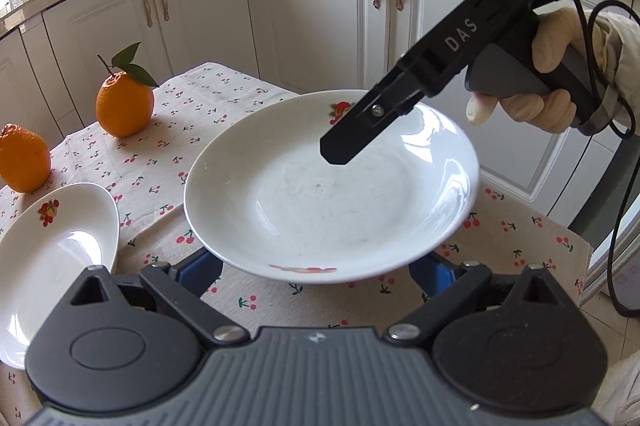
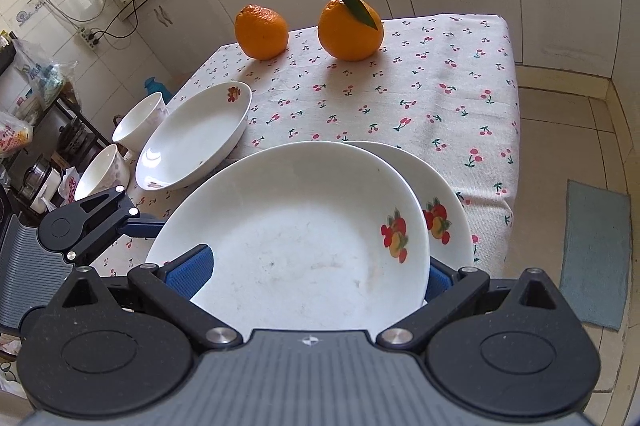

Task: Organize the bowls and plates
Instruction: 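Lower the large plate onto the stained plate with both grippers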

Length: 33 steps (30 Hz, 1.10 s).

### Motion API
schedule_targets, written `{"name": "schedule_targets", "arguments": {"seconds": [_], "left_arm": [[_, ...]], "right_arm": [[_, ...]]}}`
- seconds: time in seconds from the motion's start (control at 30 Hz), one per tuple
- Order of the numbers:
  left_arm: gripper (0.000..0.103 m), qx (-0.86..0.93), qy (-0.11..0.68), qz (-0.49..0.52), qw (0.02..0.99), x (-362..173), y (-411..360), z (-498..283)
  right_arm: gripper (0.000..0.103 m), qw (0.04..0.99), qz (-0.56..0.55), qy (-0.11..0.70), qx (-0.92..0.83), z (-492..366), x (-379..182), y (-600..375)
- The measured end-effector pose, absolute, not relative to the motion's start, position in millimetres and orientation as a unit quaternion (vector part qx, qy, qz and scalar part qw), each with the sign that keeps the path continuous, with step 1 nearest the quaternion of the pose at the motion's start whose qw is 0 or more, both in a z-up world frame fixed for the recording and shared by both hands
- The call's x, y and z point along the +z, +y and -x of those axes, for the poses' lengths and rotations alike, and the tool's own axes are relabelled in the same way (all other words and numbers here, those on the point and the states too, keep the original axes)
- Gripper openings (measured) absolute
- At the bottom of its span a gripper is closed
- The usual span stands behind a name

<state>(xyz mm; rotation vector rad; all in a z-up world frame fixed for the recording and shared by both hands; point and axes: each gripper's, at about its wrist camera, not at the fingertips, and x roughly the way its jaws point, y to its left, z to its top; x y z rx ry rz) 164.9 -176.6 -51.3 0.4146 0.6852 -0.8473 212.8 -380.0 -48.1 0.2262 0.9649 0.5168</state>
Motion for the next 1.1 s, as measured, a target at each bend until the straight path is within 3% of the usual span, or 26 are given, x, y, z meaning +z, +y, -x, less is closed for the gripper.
{"name": "schedule_targets", "arguments": {"seconds": [1.1], "left_arm": [[0.1,-0.405,0.33,-0.169,0.836,-56.1,-173.5,-172.3]], "right_arm": [[0.103,0.86,-0.094,0.462,0.196,-183.6,-37.8,-384.3]]}}
